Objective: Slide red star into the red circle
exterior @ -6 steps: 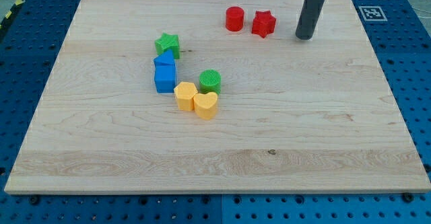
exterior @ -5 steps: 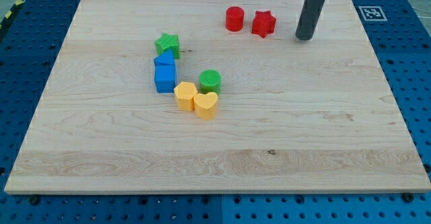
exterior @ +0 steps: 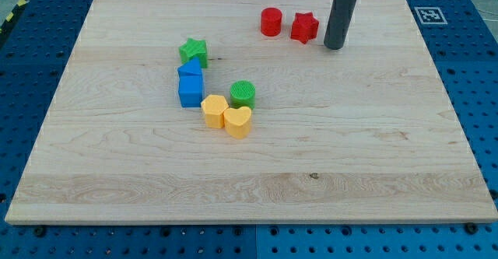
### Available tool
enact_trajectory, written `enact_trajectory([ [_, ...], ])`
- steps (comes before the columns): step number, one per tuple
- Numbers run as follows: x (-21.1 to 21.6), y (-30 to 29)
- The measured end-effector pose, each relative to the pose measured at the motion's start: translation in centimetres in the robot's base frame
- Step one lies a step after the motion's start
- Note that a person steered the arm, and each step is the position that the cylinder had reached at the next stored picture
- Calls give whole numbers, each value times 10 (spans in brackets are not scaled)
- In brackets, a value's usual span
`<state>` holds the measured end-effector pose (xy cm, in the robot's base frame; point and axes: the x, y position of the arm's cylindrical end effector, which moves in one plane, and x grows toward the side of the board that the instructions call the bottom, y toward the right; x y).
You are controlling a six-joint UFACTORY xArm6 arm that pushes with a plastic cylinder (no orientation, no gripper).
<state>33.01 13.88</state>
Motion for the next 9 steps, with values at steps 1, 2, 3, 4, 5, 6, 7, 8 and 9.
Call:
enact_trajectory([
  [1, 0, 0],
  [2, 0, 0],
  [3, 0, 0],
  [4, 0, -10],
  [5, 0, -21],
  [6, -6, -43],
  [7, -13, -49],
  [8, -13, -49],
  [9, -6, -39],
])
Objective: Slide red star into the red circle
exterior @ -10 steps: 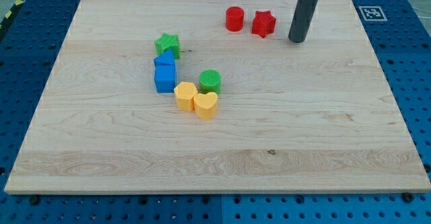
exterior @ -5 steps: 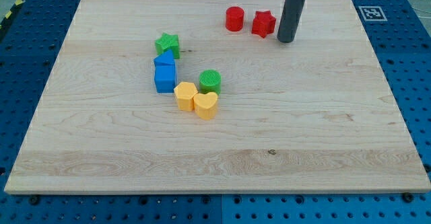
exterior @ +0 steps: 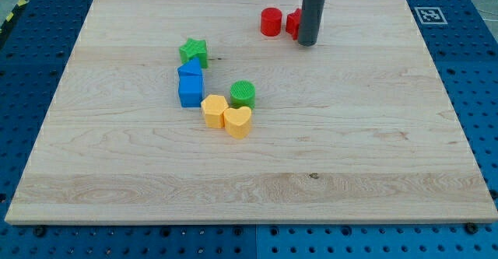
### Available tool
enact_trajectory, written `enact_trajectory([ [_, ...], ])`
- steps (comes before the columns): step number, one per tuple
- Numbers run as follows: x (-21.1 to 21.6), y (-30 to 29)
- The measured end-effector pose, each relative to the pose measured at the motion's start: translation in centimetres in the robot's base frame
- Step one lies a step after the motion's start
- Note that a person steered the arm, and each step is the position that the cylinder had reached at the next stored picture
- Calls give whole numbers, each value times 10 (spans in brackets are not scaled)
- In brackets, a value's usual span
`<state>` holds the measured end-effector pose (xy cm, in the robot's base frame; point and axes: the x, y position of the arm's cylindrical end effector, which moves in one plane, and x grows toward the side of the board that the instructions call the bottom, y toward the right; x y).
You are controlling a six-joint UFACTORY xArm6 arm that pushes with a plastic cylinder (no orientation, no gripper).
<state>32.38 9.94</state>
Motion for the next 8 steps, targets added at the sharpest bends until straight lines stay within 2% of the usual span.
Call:
enact_trajectory([
  [4, -6, 22],
  [8, -27, 5],
])
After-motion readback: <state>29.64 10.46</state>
